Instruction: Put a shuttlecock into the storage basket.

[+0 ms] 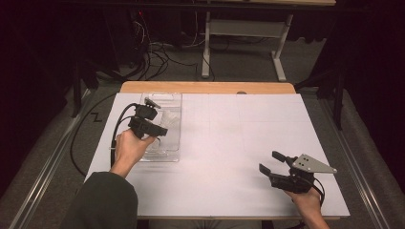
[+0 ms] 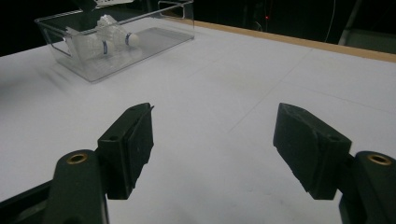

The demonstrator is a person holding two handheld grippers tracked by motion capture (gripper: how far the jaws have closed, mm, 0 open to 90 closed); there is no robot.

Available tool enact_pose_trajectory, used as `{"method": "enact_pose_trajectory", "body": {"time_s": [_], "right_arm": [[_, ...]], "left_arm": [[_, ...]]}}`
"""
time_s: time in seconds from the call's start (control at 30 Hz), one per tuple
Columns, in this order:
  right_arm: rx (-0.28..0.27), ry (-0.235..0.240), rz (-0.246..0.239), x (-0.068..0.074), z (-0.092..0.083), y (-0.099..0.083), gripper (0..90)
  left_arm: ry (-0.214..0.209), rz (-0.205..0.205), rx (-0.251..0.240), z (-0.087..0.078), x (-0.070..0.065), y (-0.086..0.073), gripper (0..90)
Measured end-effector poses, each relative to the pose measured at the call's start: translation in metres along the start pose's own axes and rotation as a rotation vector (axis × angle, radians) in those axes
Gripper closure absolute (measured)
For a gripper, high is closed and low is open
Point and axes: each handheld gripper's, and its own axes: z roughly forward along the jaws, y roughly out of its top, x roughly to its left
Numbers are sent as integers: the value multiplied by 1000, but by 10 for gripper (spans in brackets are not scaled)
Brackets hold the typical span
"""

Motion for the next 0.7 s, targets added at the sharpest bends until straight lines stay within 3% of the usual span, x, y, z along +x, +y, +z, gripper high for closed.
{"method": "enact_pose_trajectory", "body": {"time_s": [0.7], "right_arm": [[3,19,0,1,1,0,291]], "left_arm": [[61,-58,51,22,12,8,642]]}}
